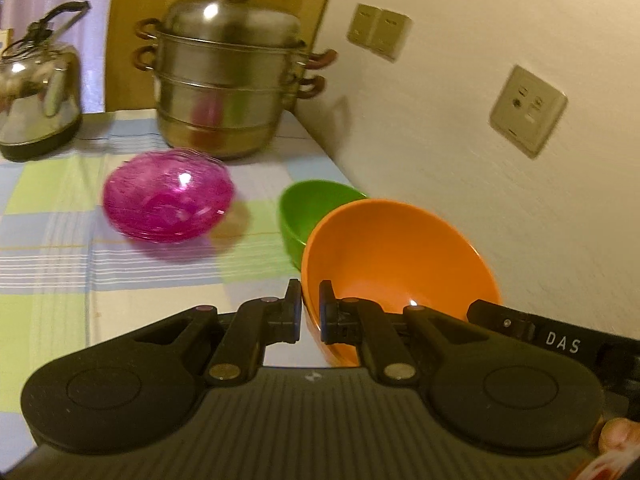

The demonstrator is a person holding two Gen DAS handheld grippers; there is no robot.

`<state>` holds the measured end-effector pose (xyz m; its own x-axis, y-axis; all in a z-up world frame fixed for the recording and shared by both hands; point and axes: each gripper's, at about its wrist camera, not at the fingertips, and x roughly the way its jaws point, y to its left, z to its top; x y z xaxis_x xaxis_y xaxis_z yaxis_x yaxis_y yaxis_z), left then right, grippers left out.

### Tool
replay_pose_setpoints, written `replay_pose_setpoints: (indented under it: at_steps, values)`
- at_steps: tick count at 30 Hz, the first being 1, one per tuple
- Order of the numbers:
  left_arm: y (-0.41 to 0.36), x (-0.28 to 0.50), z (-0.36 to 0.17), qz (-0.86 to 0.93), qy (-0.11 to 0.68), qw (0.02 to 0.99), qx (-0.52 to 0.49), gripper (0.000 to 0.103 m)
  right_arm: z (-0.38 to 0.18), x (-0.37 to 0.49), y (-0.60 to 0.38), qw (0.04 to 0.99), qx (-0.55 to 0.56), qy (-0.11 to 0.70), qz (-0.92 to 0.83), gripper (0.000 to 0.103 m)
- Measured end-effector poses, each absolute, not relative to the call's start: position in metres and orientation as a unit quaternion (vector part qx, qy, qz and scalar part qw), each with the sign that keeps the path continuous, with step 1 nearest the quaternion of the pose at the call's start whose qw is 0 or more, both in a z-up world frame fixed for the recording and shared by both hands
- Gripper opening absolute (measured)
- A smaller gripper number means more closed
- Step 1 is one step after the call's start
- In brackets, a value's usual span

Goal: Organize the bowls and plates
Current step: 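Lift the orange bowl with both tools and lower it into the small green bowl, then open both tools and withdraw from the stacked orange and green bowls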

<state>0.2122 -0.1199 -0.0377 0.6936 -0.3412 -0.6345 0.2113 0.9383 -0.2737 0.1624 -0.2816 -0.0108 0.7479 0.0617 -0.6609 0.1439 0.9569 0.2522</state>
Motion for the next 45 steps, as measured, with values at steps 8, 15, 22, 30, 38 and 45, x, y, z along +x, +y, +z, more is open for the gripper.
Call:
replay_pose_setpoints:
  at_steps: [8,15,22,30,38,45]
  values:
    - [-0.15,0.216,-0.053,-0.167,0.378,0.908,-0.072,0.007,-0.027,0.156,-0.313,0.916,0.156,0.368,-0.046,0.013]
    - [-0.157,0.217,-0.073,-0.166,0.391,0.903,-0.061,0.007,-0.047,0.158,-0.324,0.908,0.159,0.385,-0.051,0.013]
    - [-0.163,0.217,-0.084,-0.168,0.399,0.9,-0.055,0.007,-0.06,0.157,-0.327,0.906,0.15,0.392,-0.057,0.013]
    - [-0.165,0.219,-0.089,-0.17,0.404,0.897,-0.052,0.008,-0.068,0.162,-0.327,0.904,0.143,0.398,-0.062,0.013]
    - [-0.157,0.208,-0.083,-0.176,0.388,0.902,-0.071,0.02,-0.068,0.157,-0.332,0.908,0.162,0.383,-0.057,0.03]
    - [-0.134,0.172,-0.065,-0.165,0.365,0.912,-0.093,0.041,-0.056,0.125,-0.34,0.91,0.197,0.357,-0.071,0.042]
